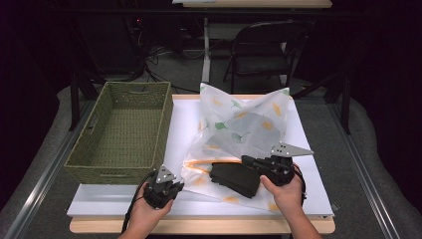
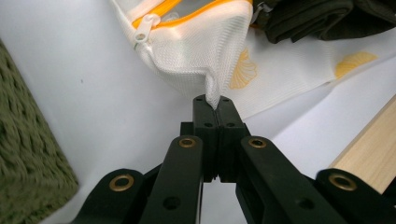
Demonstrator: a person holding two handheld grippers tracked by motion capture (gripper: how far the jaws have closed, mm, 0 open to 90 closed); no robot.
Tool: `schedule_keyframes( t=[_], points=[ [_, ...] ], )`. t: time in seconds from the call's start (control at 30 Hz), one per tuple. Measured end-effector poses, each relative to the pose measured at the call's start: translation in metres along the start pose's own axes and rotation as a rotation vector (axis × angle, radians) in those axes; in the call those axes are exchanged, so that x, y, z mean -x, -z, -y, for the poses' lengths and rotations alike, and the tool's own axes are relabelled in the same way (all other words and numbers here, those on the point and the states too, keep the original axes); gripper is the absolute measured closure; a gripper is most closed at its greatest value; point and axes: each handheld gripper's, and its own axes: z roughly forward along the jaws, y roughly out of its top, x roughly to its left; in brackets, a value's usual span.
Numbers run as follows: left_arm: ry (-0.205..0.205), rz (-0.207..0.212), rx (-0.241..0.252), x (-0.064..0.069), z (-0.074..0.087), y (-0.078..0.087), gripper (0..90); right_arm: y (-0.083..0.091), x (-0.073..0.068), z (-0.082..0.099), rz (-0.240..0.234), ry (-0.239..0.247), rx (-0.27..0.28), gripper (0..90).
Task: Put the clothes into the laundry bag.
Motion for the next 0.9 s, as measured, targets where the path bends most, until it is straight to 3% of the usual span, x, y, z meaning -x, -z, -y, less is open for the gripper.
schedule_keyframes(
  t=[0.13, 0.2, 0.27, 0.33, 0.4, 0.53, 0.57, 0.63, 0.67, 0.73, 0.9],
  points=[
    [-0.001, 0.02, -0.001, 0.002, 0.0, -0.002, 86.6, -0.002, -0.003, 0.001, -0.008, 0.012, -0.006, 90.0],
    [-0.011, 0.025, 0.025, 0.009, -0.005, -0.001, 80.6, -0.003, -0.005, 0.001, -0.012, 0.016, -0.007, 90.0],
    [-0.023, 0.065, 0.048, 0.014, -0.013, 0.0, 70.8, -0.003, -0.006, 0.002, -0.015, 0.016, -0.009, 90.0],
    [-0.031, 0.076, 0.065, 0.017, -0.017, 0.0, 64.2, -0.003, -0.006, 0.002, -0.015, 0.017, -0.009, 90.0],
    [-0.042, 0.11, 0.093, 0.029, -0.031, -0.004, 58.5, -0.004, -0.007, 0.002, -0.017, 0.018, -0.009, 90.0],
    [-0.066, 0.124, 0.103, 0.042, -0.043, -0.011, 53.9, -0.004, -0.008, 0.003, -0.019, 0.02, -0.011, 90.0],
    [-0.068, 0.143, 0.102, 0.049, -0.05, -0.016, 50.5, -0.005, -0.008, 0.003, -0.021, 0.022, -0.011, 90.0],
    [-0.078, 0.143, 0.09, 0.054, -0.054, -0.022, 46.4, -0.005, -0.008, 0.003, -0.023, 0.016, -0.012, 90.0],
    [-0.09, 0.132, 0.069, 0.06, -0.057, -0.035, 45.1, -0.005, -0.007, 0.003, -0.023, 0.022, -0.011, 90.0],
    [-0.081, 0.117, 0.055, 0.063, -0.058, -0.046, 41.7, -0.004, -0.007, 0.003, -0.022, 0.02, -0.009, 90.0],
    [-0.033, 0.132, 0.045, 0.062, -0.06, -0.071, 40.0, -0.003, -0.006, 0.003, -0.023, 0.019, -0.006, 90.0]
  ],
)
